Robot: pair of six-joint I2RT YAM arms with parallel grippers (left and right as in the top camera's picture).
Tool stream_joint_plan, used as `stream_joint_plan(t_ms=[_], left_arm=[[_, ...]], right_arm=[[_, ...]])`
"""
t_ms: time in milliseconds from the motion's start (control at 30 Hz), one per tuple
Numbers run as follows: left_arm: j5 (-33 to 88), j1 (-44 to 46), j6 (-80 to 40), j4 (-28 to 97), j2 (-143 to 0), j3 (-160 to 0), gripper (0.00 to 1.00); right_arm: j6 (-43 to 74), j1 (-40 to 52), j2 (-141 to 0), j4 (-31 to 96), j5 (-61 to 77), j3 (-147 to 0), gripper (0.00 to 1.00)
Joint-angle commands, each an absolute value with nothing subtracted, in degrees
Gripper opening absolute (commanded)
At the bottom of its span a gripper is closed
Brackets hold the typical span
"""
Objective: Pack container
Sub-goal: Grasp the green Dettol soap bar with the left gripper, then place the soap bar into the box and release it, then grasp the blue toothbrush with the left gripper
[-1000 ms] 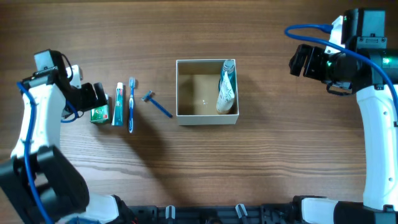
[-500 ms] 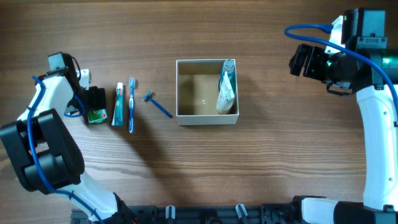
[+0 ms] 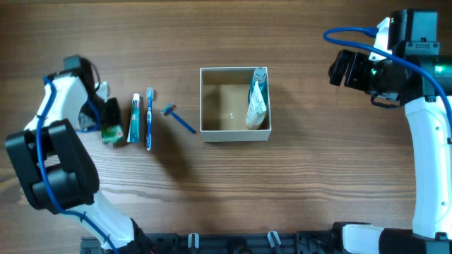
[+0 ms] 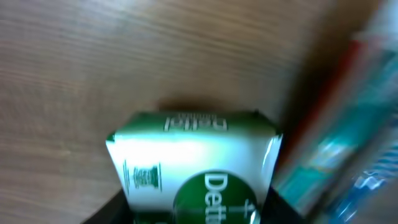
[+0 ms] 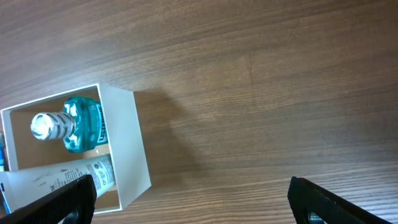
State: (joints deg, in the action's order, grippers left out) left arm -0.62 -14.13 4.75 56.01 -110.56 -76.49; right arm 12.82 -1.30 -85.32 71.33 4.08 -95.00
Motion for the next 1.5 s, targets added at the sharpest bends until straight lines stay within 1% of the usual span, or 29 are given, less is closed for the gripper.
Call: stream_joint_plan(t_ms=[0,33,67,133,267,400,467,500,533,600,633,733,767,800,833,867,900,933,967,1033,1067,1133,1167,1200,1233,1300,1367,1400,1467], left_arm=[[1.04,-6.28,2.48,61.71,-104.05,-85.34,0.33],[1.04,1.30,1.26,65.01,-101.34,-89.67,0.38],[1.26,6.17,-0.62,64.88,-99.66,-90.91,0.42],[1.52,13.56,-3.88,62.43,-97.69,-91.20,0.45],[1.78,26.39,-10.70,54.04,-97.62,-91.18,0.44],[1.02,28.23,-18.48,51.57,-99.55,-91.09,0.42],[4.01,28.29,-18.70,49.98,-103.02,-91.09,0.43],[6.24,28.42,-18.72,49.12,-106.21,-91.07,0.44],[6.15,28.62,-18.70,49.19,-108.29,-91.09,0.45],[6.17,28.60,-18.72,49.01,-111.79,-91.09,0.47],[6.17,28.60,-18.72,48.75,-112.95,-91.09,0.53],[5.96,28.60,-18.68,47.92,-114.10,-91.09,0.65],[5.96,28.53,-18.46,47.72,-113.67,-91.22,0.65],[5.98,28.34,-18.46,48.14,-113.23,-91.44,0.64],[5.98,28.01,-18.37,49.36,-112.36,-91.98,0.57],[5.98,27.70,-18.24,50.39,-111.42,-92.51,0.56],[6.00,26.96,-17.21,53.41,-109.03,-93.76,0.58],[5.96,26.35,-14.57,55.79,-107.02,-94.45,0.64],[5.93,25.41,-10.39,58.48,-104.09,-94.80,1.00],[5.43,22.00,-6.55,62.22,-98.32,-94.80,1.00],[2.04,18.31,-6.37,64.90,-95.42,-94.80,1.00],[-2.72,12.05,-6.39,68.64,-94.39,-94.78,0.99],[-2.87,8.16,-6.39,69.87,-95.24,-94.70,1.00],[-2.85,6.42,-6.39,70.39,-95.90,-94.65,0.98],[-2.90,2.57,-6.15,70.78,-98.02,-94.13,0.96],[-2.87,-1.37,-4.69,70.54,-102.06,-93.21,0.93],[-2.90,-3.46,-1.02,70.41,-107.24,-92.92,0.89],[-3.60,-4.05,0.71,70.35,-110.54,-92.92,0.82],[-5.54,-4.14,1.10,69.87,-115.48,-92.92,0.80]], right_arm=[[13.67,-1.52,-85.95,71.20,4.54,-95.13,1.00],[13.69,-1.52,-85.95,71.20,4.56,-95.13,1.00],[13.69,-1.52,-85.95,71.20,4.56,-95.13,1.00],[13.69,-1.52,-85.95,71.20,4.54,-95.13,1.00],[13.69,-1.52,-85.95,71.20,4.54,-95.13,1.00],[13.67,-1.52,-85.95,71.20,4.54,-95.13,1.00],[13.69,-1.52,-85.95,71.20,4.56,-95.13,1.00],[13.69,-1.52,-85.95,71.20,4.54,-95.13,1.00],[13.67,-1.52,-85.95,71.20,4.54,-95.13,1.00],[13.67,-1.52,-85.95,71.20,4.54,-95.13,1.00],[13.69,-1.52,-85.95,71.20,4.54,-95.13,1.00],[13.69,-1.52,-85.95,71.20,4.54,-95.13,1.00],[13.69,-1.52,-85.95,71.20,4.56,-95.13,1.00],[13.69,-1.52,-85.95,71.20,4.54,-95.13,1.00],[13.69,-1.52,-85.95,71.16,4.56,-95.13,1.00],[13.69,-1.52,-85.95,71.16,4.54,-95.13,1.00],[13.69,-1.52,-85.95,71.18,4.54,-95.13,1.00],[13.67,-1.52,-85.95,71.18,4.54,-95.13,1.00],[13.67,-1.52,-85.95,71.18,4.54,-95.13,1.00],[13.67,-1.52,-85.95,71.18,4.54,-95.13,1.00],[13.67,-1.52,-85.95,71.16,4.54,-95.13,1.00],[13.69,-1.52,-85.95,71.18,4.54,-95.13,1.00],[13.67,-1.52,-85.95,71.16,4.54,-95.13,1.00],[13.69,-1.52,-85.95,71.18,4.54,-95.13,1.00],[13.69,-1.52,-85.95,71.16,4.54,-95.13,1.00],[13.69,-1.52,-85.95,71.18,4.54,-95.13,1.00],[13.67,-1.52,-85.95,71.18,4.54,-95.13,1.00],[13.69,-1.52,-85.95,71.18,4.54,-95.13,1.00],[13.69,-1.52,-85.95,71.16,4.54,-95.13,1.00]])
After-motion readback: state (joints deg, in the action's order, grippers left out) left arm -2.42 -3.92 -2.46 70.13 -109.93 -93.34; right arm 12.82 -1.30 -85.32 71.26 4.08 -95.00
